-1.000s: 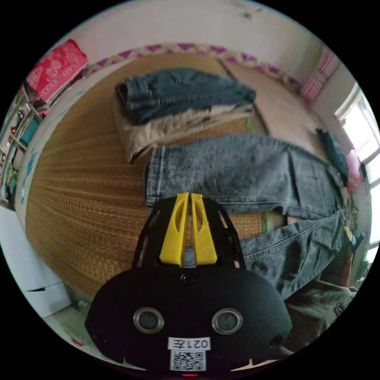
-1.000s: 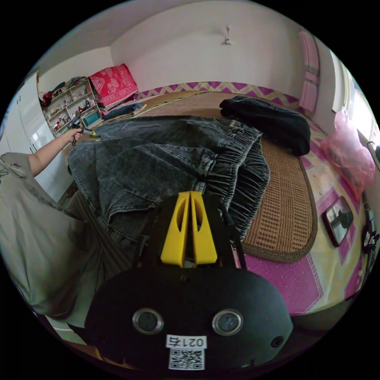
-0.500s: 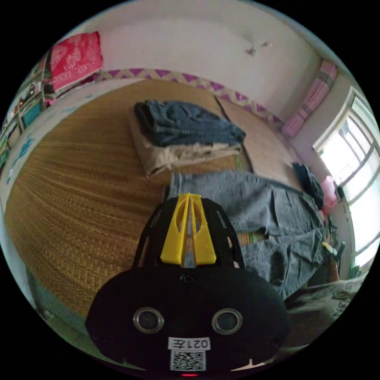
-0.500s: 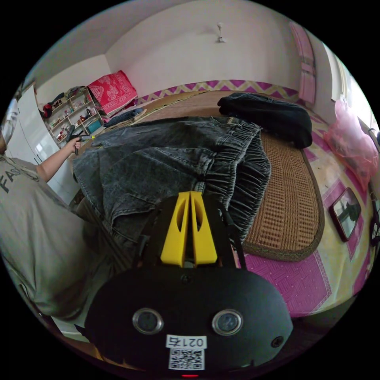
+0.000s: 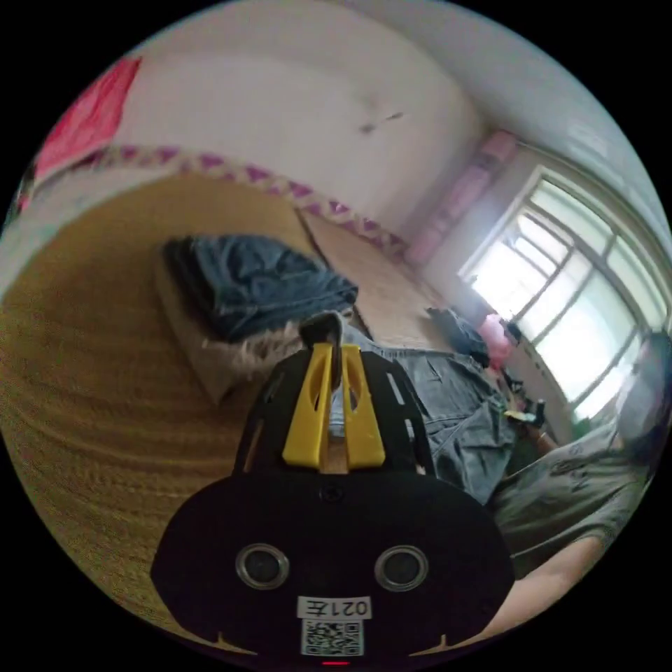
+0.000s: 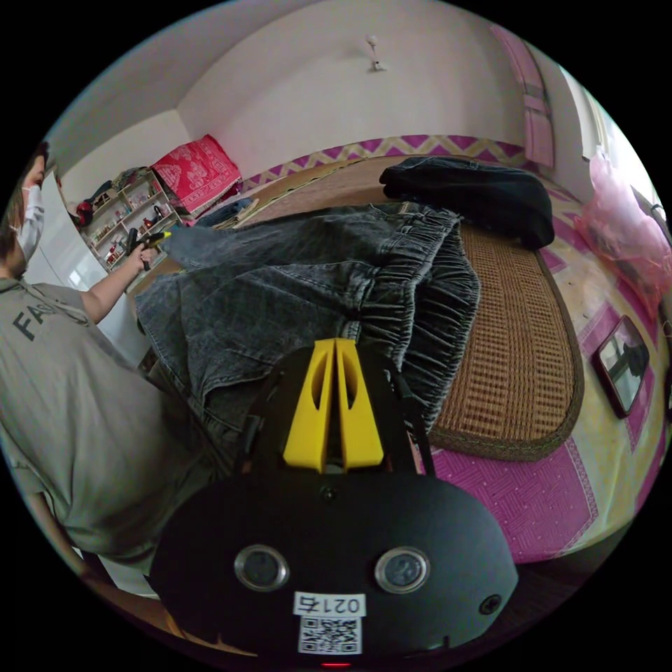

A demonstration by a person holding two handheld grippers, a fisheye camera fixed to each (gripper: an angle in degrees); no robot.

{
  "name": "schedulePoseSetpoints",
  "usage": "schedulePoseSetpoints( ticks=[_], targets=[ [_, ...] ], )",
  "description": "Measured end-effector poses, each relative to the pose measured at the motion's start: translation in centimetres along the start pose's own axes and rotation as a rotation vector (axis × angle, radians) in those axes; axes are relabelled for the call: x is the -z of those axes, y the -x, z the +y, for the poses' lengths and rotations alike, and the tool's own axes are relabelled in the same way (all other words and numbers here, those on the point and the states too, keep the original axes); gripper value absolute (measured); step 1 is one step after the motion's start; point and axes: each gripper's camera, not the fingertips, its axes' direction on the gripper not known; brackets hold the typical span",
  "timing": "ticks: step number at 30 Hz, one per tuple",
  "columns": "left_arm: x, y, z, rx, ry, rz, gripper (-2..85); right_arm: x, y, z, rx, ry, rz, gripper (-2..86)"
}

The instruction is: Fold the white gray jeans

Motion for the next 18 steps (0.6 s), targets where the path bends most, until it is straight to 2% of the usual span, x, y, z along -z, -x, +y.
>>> schedulePoseSetpoints(
  ticks=[2,3,4,7,12,14,16,17,18],
  targets=[
    [-2.3,2.4,0.6,0.151,0.169,-0.087,-0.6,0.0,0.1,0.1,0.001,-0.001,0.003,-1.0],
    [-4.2,4.3,1.6,0.258,0.310,-0.107,-0.7,0.0,0.2,0.1,0.000,-0.002,0.004,-1.0],
    [-5.1,5.2,2.6,0.292,0.340,-0.106,-0.7,0.0,0.2,0.2,0.000,-0.002,0.005,-1.0],
    [-4.5,5.5,3.6,0.302,0.227,-0.108,-0.6,0.0,0.4,0.2,0.000,0.000,0.010,-1.0],
    [-4.3,6.1,4.6,0.365,0.216,-0.044,-0.6,0.0,0.6,0.2,-0.002,-0.002,0.008,-0.9],
    [-2.9,4.5,4.1,0.240,0.125,-0.028,-0.7,0.0,0.6,0.2,-0.005,-0.003,0.004,-0.9],
    [0.0,0.9,3.8,-0.019,-0.081,0.002,-0.9,0.0,0.7,0.2,-0.006,-0.006,0.003,-0.9],
    [0.3,0.6,4.0,-0.033,-0.105,-0.019,-0.9,0.0,0.8,0.2,-0.006,-0.007,0.004,-0.9],
    [-0.7,1.6,4.2,0.066,-0.022,-0.081,-0.9,0.0,0.9,0.1,-0.005,-0.008,0.006,-0.9]
  ],
)
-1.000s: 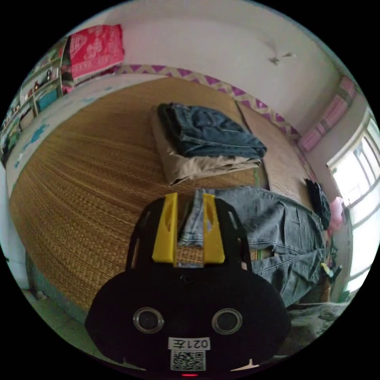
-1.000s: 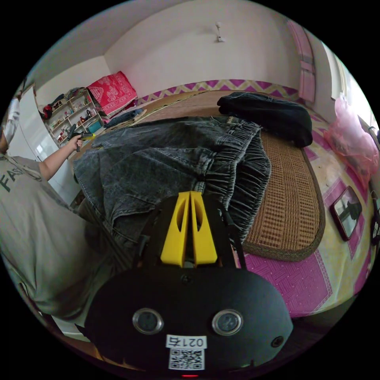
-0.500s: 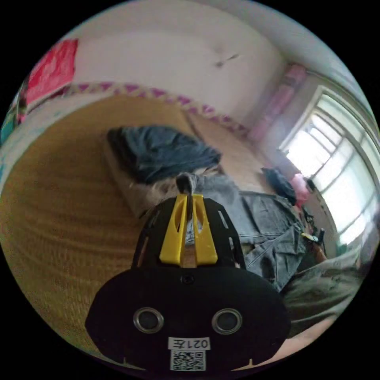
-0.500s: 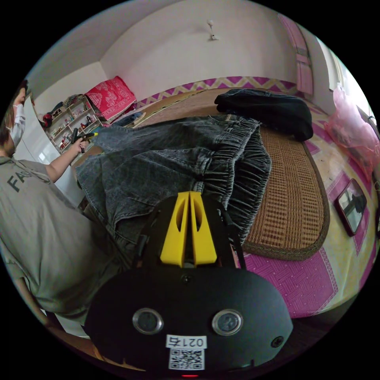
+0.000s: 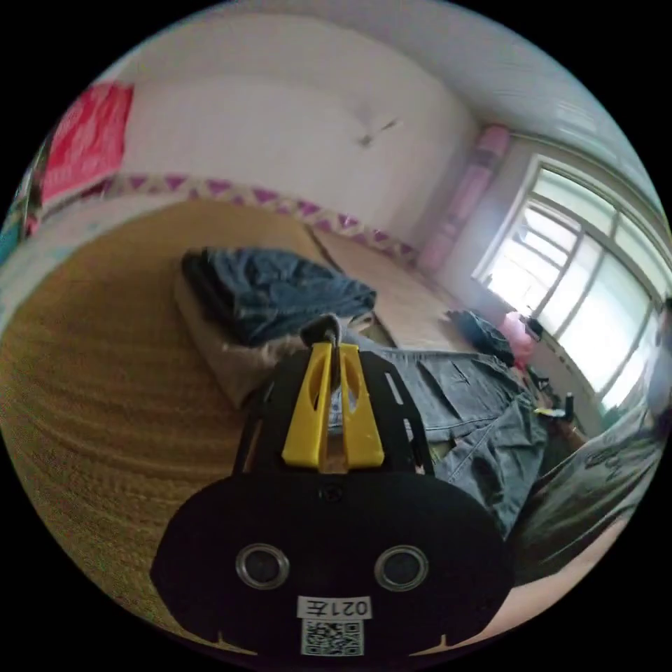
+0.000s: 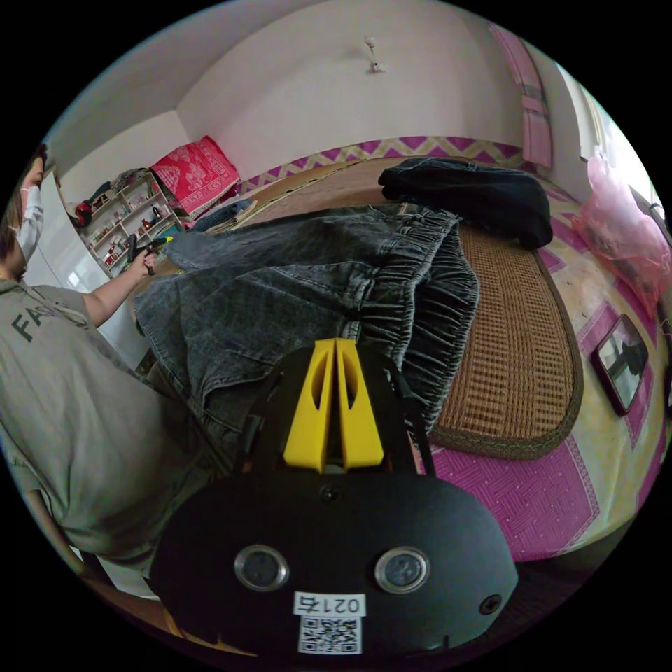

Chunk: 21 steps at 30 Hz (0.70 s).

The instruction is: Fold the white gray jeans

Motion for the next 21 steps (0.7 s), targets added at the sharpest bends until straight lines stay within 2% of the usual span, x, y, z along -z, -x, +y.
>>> schedulePoseSetpoints(
  ticks=[1,2,4,5,8,11,15,18,21],
  targets=[
    [-2.7,2.2,0.5,0.173,0.228,-0.040,-0.9,0.0,0.1,-0.1,0.001,0.001,0.001,-0.9],
    [-4.1,3.2,1.0,0.258,0.357,-0.041,-0.9,0.0,0.1,-0.1,0.001,0.001,0.001,-0.9],
    [-2.0,3.9,1.9,0.339,0.194,0.078,-0.9,0.0,0.1,-0.3,-0.001,0.000,-0.003,-0.9],
    [-1.5,3.9,2.1,0.344,0.177,0.093,-0.9,0.0,0.1,-0.4,-0.001,0.000,-0.003,-0.9],
    [-1.1,4.4,3.2,0.394,0.258,0.026,-0.9,0.1,0.2,-0.7,-0.003,-0.001,-0.004,-0.9],
    [1.1,3.9,4.0,0.370,0.209,-0.012,-0.9,0.2,0.2,-1.2,-0.005,-0.001,-0.008,-0.9],
    [7.2,2.9,6.1,0.387,-0.003,-0.152,-0.9,0.3,0.3,-1.9,0.005,-0.004,-0.001,-0.9],
    [10.8,0.8,8.1,0.314,-0.082,-0.110,-0.7,0.5,0.7,-2.6,0.028,-0.005,0.020,-0.7],
    [13.2,-3.4,10.4,0.197,-0.051,-0.094,0.0,0.7,1.3,-3.7,0.057,0.008,0.055,-0.6]
  ],
)
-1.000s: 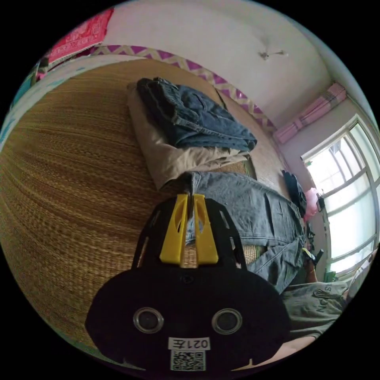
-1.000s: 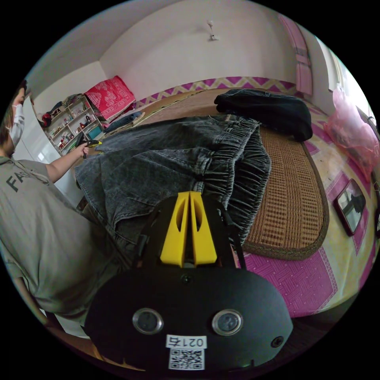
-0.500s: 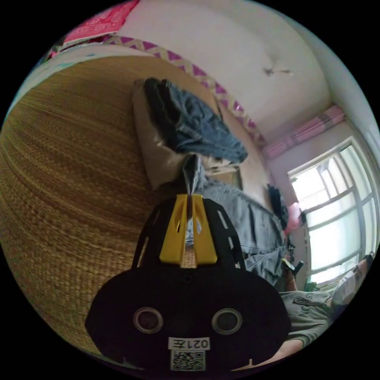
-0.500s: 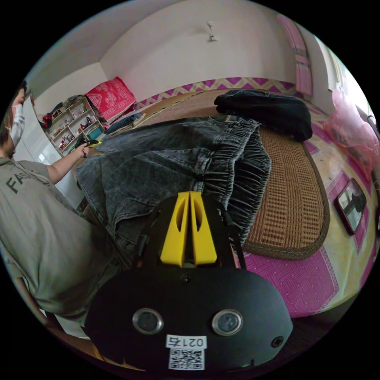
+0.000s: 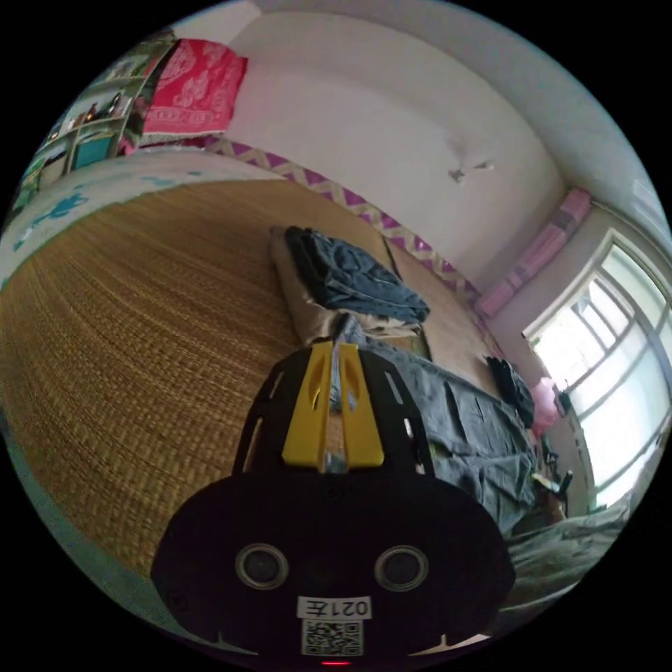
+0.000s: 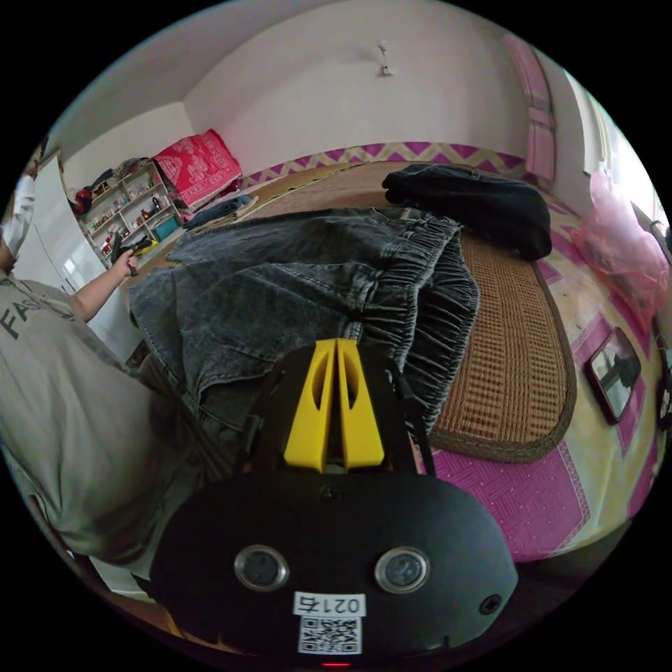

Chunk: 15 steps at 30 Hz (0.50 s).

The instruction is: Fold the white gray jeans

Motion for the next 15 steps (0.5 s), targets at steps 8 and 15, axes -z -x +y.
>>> schedulePoseSetpoints(
  ticks=[8,15],
  targets=[
    [6.6,-6.2,10.8,0.021,0.039,-0.070,6.6,7.2,2.2,-2.6,-0.177,-0.134,0.163,1.0],
    [10.0,-4.8,19.0,0.217,0.020,0.047,10.0,11.9,-2.7,4.5,-0.754,-0.243,0.002,10.1]
  ],
)
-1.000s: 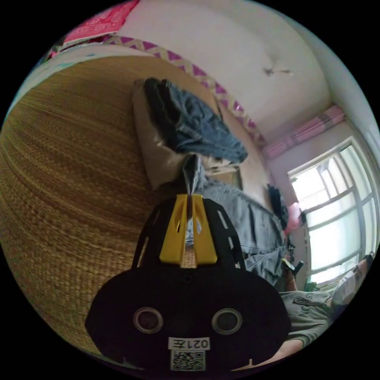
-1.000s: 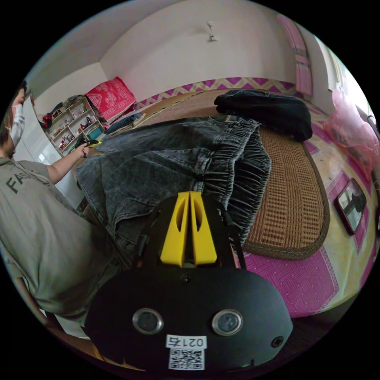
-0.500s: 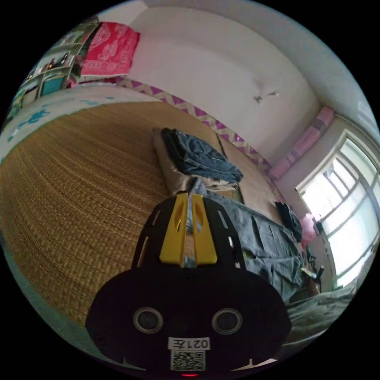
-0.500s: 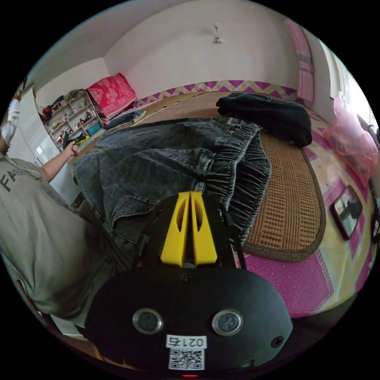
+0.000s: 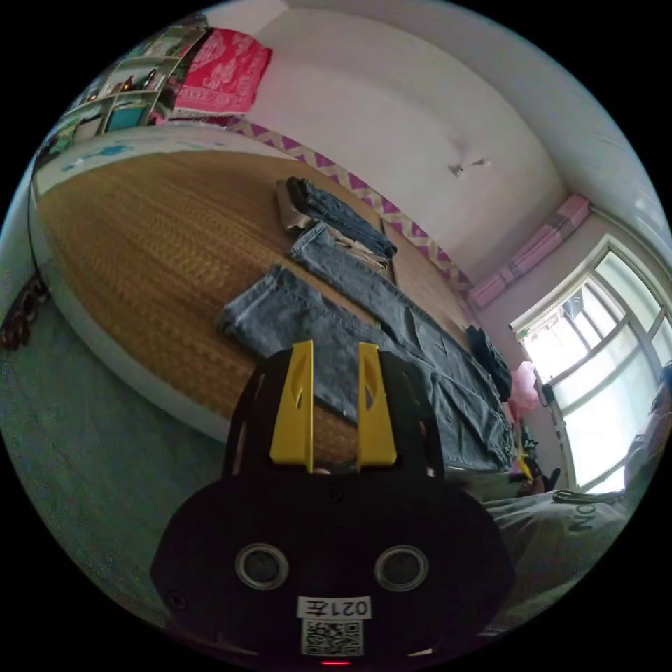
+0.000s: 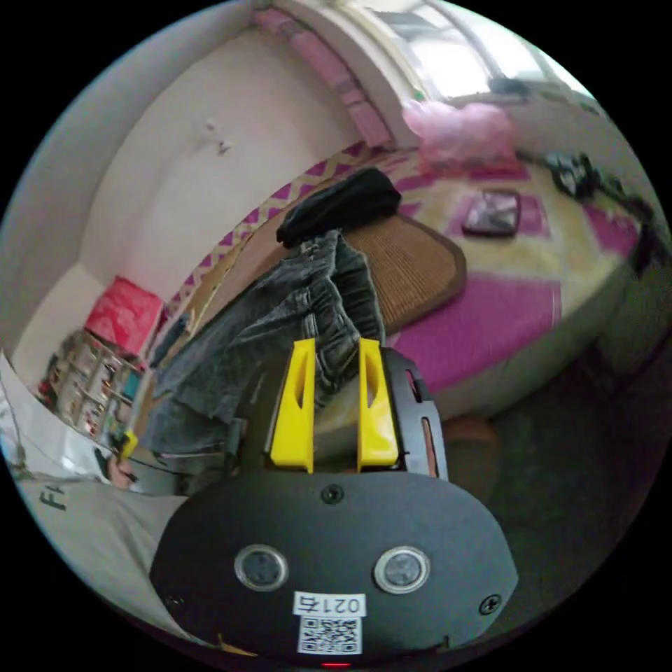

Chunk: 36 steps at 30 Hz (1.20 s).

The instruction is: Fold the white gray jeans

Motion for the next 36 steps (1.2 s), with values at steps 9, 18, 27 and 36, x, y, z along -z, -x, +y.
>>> schedulePoseSetpoints(
  ticks=[9,18,27,36],
  targets=[
    [0.4,1.9,2.8,0.141,-0.001,0.005,12.0,-0.8,-1.7,-1.5,-0.212,0.032,-0.228,11.2],
    [0.8,2.7,3.0,0.225,-0.038,0.032,11.4,0.5,-1.9,-3.8,-0.278,0.008,-0.273,9.8],
    [-0.1,3.2,-0.2,0.258,-0.077,-0.080,10.4,1.7,-1.3,-4.7,-0.283,0.029,-0.274,9.5],
    [-0.8,2.9,-2.7,0.266,-0.084,-0.039,-0.6,2.7,-0.6,-4.4,-0.287,0.030,-0.361,2.7]
  ],
)
